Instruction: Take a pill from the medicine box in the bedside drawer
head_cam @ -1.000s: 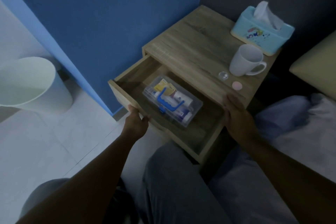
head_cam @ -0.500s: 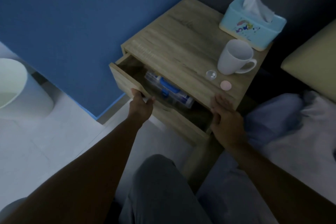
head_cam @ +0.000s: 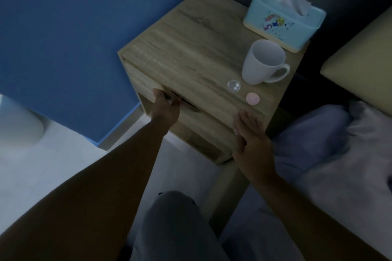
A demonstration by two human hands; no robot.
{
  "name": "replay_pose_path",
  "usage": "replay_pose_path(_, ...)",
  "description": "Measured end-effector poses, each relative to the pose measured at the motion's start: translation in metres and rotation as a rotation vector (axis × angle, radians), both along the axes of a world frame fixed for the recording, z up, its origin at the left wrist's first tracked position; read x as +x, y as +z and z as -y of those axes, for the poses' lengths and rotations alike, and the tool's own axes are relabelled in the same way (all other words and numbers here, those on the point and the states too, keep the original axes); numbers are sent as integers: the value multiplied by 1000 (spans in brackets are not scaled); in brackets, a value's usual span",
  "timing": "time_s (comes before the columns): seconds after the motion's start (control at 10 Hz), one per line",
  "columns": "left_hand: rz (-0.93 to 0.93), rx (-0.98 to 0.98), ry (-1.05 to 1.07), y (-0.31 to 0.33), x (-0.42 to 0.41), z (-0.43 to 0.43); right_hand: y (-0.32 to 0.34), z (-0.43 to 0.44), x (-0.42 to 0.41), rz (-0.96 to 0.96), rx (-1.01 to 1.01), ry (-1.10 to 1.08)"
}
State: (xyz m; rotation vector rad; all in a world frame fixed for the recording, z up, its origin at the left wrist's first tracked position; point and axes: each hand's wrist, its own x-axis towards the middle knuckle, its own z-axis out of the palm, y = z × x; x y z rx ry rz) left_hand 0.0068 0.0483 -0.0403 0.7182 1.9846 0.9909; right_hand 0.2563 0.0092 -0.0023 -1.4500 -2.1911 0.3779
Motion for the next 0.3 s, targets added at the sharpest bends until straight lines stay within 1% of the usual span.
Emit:
replay_pose_path(0.1, 0, 2, -10, 0, 0, -3, 0, 0, -1, -1, 13, -25)
replay_pose_path(0.2, 94, -9, -68, 7, -7, -2, 4, 1, -3, 57, -1, 3)
replay_pose_path(0.3, 42, -82, -210, 21, -19, 12, 11, -2, -5, 164, -60, -9)
